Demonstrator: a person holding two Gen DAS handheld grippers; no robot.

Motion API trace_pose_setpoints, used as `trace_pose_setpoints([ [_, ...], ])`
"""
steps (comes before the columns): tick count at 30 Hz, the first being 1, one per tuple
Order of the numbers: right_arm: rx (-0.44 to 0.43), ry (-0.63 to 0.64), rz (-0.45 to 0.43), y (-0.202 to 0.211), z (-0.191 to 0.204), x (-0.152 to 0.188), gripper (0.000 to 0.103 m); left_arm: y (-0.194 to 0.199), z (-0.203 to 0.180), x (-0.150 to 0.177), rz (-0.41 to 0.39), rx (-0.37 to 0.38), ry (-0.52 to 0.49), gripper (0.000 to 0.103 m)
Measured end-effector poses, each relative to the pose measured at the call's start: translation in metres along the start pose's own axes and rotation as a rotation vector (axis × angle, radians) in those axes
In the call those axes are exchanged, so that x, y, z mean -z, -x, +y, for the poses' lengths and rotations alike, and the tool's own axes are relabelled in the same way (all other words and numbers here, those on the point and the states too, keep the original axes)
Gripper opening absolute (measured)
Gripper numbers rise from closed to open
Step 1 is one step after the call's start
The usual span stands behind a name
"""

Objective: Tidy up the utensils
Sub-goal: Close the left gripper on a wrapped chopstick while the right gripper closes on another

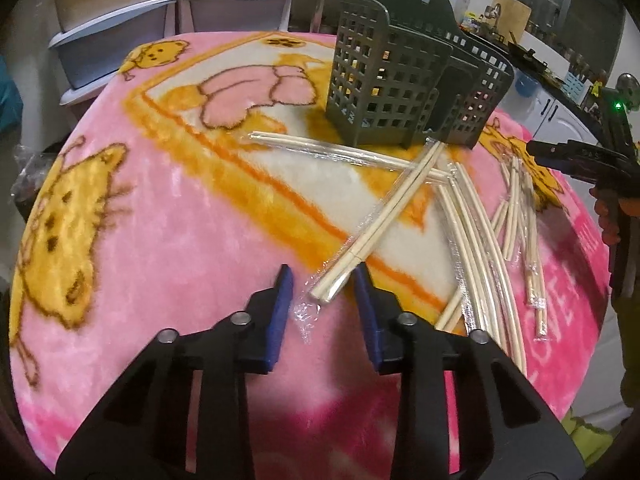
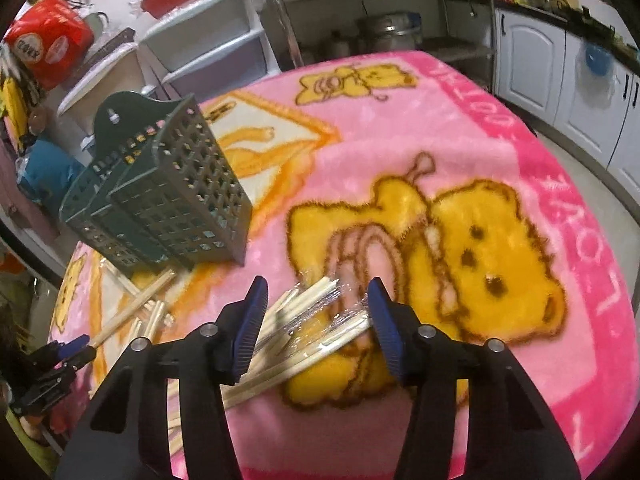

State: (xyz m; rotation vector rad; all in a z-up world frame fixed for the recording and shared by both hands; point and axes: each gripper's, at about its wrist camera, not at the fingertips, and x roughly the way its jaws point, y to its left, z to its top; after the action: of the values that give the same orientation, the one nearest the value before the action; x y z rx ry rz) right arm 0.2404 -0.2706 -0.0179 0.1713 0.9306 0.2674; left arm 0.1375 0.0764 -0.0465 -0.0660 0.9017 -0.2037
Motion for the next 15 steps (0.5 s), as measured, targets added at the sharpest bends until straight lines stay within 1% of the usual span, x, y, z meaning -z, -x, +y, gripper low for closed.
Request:
trace_pose_setpoints([
  [2, -0.011, -0.019, 0.023, -0.006, -0.003, -0.002, 0.049, -0.001, 0.001, -0.002, -0.001, 0.003, 0.007, 0.016],
  [6, -0.031, -0.06, 0.063, -0.016, -0.01, -0.005, 0.047, 0.0, 0.005, -0.005, -0.003, 0.021, 0.02, 0.014],
  [7, -0.033, -0.064, 0.067, -0.018, -0.011, -0.006, 0.044, 0.002, 0.006, -0.005, -0.011, 0.026, 0.022, 0.01],
  [9, -0.038, -0.073, 0.078, -0.023, -0.014, -0.008, 0.037, 0.005, 0.006, -0.006, -0.027, 0.041, 0.027, 0.01],
  [11, -0.05, -0.087, 0.087, -0.026, -0.017, -0.008, 0.023, 0.008, 0.006, -0.007, -0.044, 0.042, 0.025, 0.009],
  [13, -0.065, -0.09, 0.086, -0.027, -0.018, -0.01, 0.017, 0.012, 0.005, -0.009, -0.064, 0.048, 0.023, 0.008],
  [14, -0.072, -0.09, 0.081, -0.027, -0.019, -0.01, 0.009, 0.014, 0.004, -0.01, -0.073, 0.048, 0.023, 0.008],
  [15, -0.081, -0.09, 0.075, -0.025, -0.019, -0.011, 0.005, 0.016, 0.004, -0.011, -0.081, 0.049, 0.023, 0.008],
])
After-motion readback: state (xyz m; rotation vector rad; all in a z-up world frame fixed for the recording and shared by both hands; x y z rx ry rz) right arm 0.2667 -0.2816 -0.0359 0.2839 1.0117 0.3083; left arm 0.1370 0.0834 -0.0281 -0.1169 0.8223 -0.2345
